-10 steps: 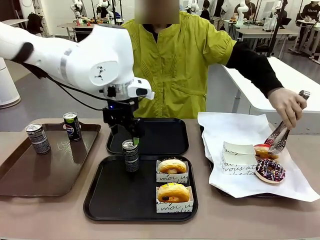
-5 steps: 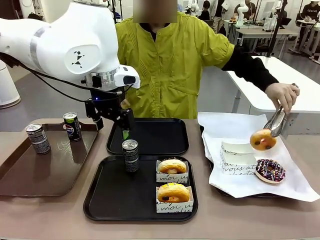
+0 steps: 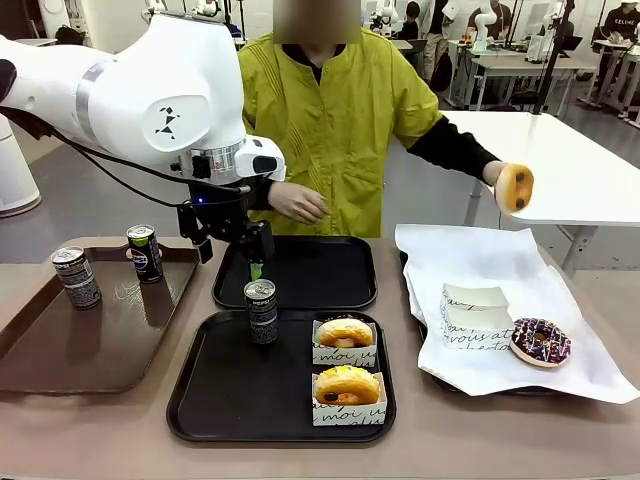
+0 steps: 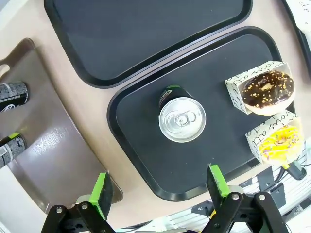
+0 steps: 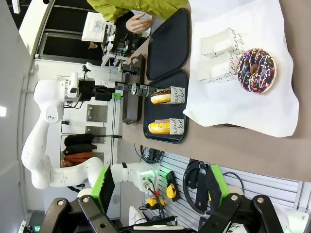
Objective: Set up donuts and drinks on trays.
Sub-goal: Pick up one Pepsi coke from the Handle tray and place it on the Flat Tray without a Pepsi coke.
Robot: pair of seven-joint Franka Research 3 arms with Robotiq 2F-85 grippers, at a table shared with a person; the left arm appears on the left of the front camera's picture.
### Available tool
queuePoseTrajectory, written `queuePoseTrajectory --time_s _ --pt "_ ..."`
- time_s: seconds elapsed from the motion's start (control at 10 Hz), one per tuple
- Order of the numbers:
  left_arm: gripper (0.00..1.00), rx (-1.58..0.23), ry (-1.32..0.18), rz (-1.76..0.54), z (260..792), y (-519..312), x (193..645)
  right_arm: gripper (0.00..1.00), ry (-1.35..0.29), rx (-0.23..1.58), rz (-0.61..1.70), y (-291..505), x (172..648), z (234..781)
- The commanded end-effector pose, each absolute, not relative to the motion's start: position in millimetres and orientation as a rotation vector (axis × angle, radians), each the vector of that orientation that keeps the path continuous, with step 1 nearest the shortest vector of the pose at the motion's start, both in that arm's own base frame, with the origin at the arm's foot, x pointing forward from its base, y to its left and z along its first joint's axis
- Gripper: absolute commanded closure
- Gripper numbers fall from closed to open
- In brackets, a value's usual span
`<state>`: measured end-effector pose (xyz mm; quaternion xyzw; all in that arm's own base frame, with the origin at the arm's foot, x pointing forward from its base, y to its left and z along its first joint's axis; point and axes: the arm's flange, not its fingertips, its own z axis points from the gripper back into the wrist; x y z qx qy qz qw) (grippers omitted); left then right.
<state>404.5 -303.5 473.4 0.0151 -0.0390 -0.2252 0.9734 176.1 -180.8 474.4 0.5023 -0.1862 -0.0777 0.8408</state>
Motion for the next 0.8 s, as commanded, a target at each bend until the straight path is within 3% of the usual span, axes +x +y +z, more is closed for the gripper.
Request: queuePoseTrajectory --time_s 0.0,0.4,0.7 --pt "0.00 0.031 -0.077 -0.454 472.4 -303.2 404.3 0.00 -0.405 1.074 -0.147 -180.8 177.3 474.7" --pt "0.00 -0.001 -0.059 -0.238 505.8 -170.0 425.9 0.00 -0.405 1.074 -0.147 -180.8 177.3 474.7" --pt "0.00 0.009 0.006 -0.144 489.8 -89.7 457.0 0.00 -0.405 1.074 -0.147 -180.8 177.3 474.7"
